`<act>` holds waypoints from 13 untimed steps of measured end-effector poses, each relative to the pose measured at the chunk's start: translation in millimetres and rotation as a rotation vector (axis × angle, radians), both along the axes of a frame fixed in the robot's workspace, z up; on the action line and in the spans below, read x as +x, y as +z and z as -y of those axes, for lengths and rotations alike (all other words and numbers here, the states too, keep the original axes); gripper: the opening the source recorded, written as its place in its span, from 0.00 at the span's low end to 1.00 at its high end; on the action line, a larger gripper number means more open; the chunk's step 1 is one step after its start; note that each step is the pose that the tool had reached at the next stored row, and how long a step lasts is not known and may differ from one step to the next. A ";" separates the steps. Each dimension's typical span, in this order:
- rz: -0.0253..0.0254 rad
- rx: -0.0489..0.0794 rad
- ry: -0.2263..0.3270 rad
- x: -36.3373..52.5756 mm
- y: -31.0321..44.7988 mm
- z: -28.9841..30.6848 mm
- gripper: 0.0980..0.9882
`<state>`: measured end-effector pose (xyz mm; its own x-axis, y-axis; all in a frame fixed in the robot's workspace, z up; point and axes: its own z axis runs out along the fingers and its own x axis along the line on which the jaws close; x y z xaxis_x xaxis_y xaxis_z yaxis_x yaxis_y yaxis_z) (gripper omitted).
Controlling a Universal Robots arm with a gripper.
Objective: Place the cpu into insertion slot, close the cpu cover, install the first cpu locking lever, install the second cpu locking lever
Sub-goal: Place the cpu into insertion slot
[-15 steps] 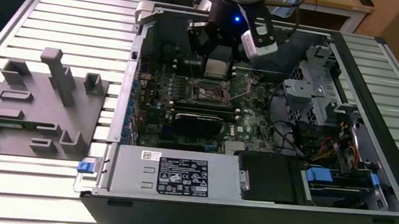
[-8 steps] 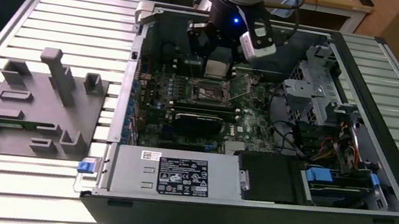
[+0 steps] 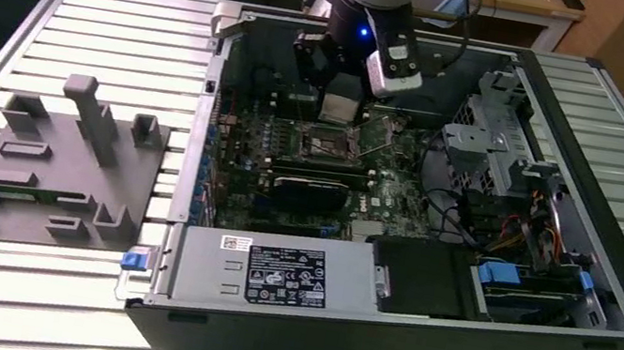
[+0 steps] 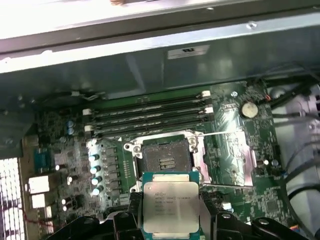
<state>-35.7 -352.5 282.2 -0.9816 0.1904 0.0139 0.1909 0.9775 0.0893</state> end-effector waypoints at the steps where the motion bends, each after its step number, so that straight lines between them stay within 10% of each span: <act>1: 0.0000 0.000 -0.018 0.0 -0.2 0.0 0.49; 13: 0.0000 0.000 -0.237 0.0 -2.8 0.0 0.49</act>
